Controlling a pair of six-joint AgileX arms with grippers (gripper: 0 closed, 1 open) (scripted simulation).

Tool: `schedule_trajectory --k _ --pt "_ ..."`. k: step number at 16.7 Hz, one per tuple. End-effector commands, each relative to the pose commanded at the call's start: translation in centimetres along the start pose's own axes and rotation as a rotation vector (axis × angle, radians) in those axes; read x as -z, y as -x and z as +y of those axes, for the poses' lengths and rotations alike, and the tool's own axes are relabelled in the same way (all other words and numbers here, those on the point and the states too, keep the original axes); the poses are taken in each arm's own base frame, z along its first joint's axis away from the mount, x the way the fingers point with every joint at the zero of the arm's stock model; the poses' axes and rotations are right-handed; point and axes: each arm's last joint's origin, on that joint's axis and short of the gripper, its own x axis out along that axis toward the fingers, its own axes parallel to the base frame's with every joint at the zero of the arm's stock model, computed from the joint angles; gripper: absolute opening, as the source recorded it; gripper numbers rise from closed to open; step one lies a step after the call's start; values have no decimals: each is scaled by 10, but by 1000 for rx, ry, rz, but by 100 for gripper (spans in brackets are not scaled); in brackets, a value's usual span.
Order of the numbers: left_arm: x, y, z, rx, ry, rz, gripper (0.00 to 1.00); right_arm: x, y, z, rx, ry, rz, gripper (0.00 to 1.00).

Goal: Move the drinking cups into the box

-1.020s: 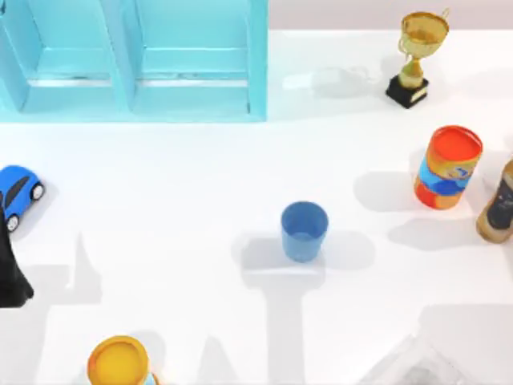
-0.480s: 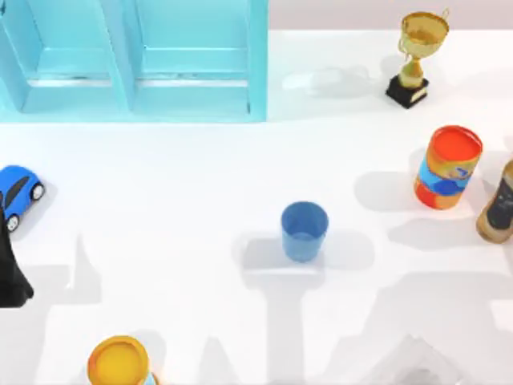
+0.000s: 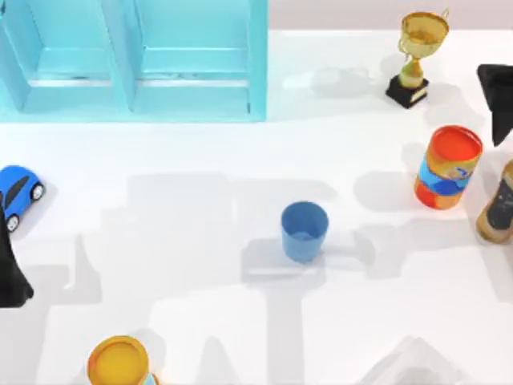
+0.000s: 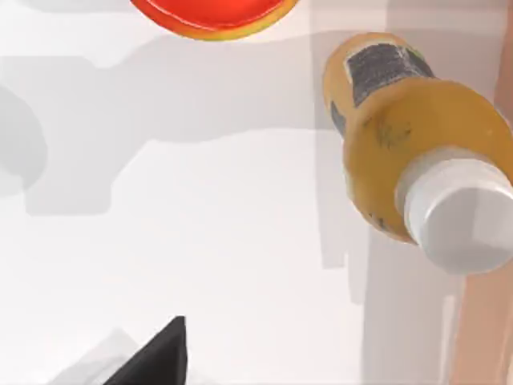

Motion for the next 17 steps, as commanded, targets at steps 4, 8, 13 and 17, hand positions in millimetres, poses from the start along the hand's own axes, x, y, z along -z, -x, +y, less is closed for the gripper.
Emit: schedule_trajectory --k 4,8,13,17 --pt "0 0 0 0 0 0 100 0 -29 125 21 1 10 100" --pt "0 0 0 0 0 0 100 15 -54 195 31 4 -2 100" --pt "0 0 0 0 0 0 100 17 -58 204 32 4 -5 100" --pt "0 0 0 0 0 0 100 17 -69 203 34 4 -2 100"
